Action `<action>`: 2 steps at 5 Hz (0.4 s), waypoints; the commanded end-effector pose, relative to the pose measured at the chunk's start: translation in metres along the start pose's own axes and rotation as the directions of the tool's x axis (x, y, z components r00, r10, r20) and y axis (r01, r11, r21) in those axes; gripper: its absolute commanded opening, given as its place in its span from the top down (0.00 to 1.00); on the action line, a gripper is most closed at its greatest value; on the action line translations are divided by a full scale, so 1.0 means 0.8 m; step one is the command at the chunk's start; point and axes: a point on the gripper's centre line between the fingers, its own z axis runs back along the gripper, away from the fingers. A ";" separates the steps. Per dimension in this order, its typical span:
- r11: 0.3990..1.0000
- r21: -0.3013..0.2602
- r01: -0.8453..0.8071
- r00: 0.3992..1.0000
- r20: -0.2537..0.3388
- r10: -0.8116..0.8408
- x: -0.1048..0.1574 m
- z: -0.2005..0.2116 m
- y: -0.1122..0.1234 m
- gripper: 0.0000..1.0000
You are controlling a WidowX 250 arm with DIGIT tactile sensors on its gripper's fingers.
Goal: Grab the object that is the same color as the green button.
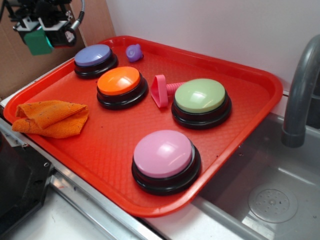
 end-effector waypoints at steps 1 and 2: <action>0.972 -0.064 0.228 0.974 0.024 -0.226 -0.037 0.030 -0.023 1.00; 0.972 -0.086 0.220 0.975 0.010 -0.220 -0.041 0.033 -0.022 1.00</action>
